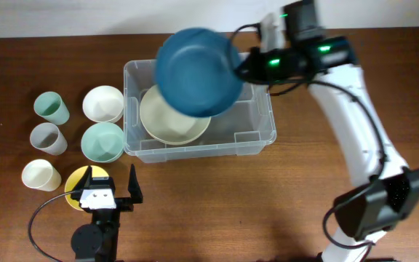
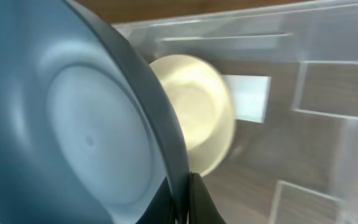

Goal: Pack container
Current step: 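Lift the blue plate and carry it left over the bin, then lower the blue plate onto the cream plates in the bin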

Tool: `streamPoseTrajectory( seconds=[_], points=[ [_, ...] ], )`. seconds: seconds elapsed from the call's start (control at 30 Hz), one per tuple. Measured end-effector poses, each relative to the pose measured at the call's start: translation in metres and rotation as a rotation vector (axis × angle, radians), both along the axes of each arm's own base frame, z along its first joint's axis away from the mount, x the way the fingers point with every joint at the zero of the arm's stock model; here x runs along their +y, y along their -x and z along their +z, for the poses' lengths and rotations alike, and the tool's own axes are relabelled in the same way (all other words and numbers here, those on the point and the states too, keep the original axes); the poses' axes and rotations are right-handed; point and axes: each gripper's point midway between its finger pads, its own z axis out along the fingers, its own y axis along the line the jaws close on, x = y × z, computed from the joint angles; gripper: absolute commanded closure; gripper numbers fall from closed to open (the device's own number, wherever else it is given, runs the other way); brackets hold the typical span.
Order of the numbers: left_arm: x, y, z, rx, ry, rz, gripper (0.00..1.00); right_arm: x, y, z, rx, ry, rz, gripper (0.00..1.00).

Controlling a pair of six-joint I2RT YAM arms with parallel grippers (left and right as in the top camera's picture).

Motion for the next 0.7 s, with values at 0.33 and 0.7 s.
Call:
streamPoseTrajectory(
  seconds=[0.33,0.7],
  points=[
    [0.000,0.000,0.000,0.000,0.000,0.000,0.01,0.050,-0.006,-0.059,0.077,0.050,0.020,0.96],
    [0.000,0.000,0.000,0.000,0.000,0.000,0.00,0.055,-0.027,-0.103,0.136,0.054,-0.041,0.96]
  ],
)
